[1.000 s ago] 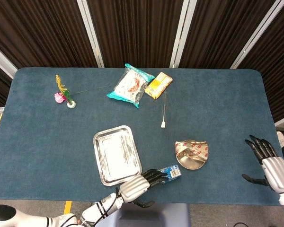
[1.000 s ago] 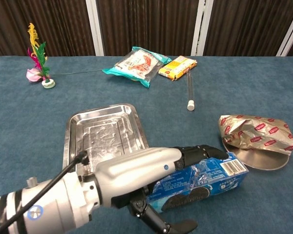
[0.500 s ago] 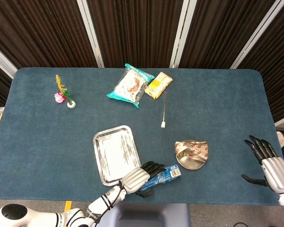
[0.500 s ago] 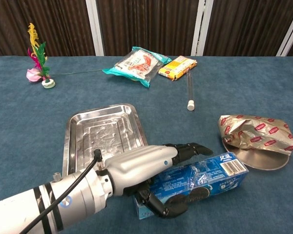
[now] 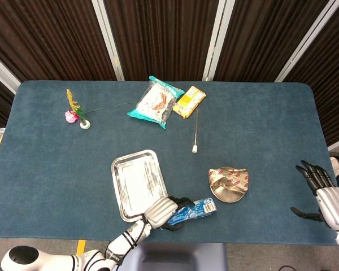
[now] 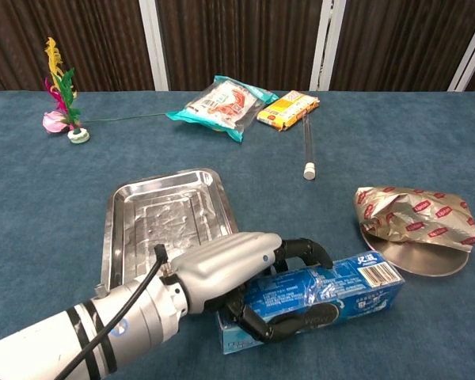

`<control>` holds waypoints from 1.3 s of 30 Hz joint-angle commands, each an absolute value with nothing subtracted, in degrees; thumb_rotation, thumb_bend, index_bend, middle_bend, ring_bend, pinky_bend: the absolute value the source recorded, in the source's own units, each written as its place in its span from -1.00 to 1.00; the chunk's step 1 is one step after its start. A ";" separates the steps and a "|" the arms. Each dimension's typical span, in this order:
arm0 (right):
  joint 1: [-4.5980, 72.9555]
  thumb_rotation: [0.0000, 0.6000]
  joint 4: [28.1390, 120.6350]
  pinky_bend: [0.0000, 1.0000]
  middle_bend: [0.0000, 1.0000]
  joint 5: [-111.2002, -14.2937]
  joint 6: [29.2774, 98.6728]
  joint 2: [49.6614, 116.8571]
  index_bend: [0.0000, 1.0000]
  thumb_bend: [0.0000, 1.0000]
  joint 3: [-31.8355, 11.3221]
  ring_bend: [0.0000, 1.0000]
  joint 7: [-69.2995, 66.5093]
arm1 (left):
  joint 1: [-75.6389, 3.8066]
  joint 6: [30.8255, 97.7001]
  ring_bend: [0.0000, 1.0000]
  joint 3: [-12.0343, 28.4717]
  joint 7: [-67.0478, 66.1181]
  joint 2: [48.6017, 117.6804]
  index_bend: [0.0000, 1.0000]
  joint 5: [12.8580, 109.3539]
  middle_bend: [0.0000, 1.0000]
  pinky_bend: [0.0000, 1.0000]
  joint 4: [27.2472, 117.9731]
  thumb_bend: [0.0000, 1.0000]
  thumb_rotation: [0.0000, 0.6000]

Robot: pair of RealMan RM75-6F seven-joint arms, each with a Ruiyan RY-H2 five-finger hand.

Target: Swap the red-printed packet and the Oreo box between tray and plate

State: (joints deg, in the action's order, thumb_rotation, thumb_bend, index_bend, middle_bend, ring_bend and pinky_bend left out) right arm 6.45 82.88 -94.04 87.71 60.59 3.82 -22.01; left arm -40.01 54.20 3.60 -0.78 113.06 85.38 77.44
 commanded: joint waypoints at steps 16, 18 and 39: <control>6.61 1.00 83.80 -1.00 -1.00 -94.87 85.49 61.11 -1.00 -0.61 3.73 -1.00 -19.53 | -38.53 66.78 0.33 5.36 4.34 104.58 0.57 93.33 0.54 1.00 80.11 0.16 1.00; 6.57 1.00 83.89 -1.00 -1.00 -94.86 85.32 61.10 -1.00 -0.61 3.74 -1.00 -19.30 | -38.65 67.64 0.33 5.88 4.69 102.14 0.58 93.93 0.55 1.00 78.79 0.16 1.00; 5.43 1.00 85.63 -1.00 -1.00 -97.30 86.44 62.40 -1.00 -0.61 4.26 -1.00 -13.48 | -34.55 68.50 -1.00 -0.36 17.18 91.16 -1.00 92.77 -1.00 -0.87 69.98 -0.32 1.00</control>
State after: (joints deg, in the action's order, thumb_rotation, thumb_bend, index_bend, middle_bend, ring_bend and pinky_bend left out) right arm 5.45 85.60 -97.29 86.47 62.39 4.24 -13.51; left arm -35.69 68.30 -0.13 19.42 93.91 93.89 65.96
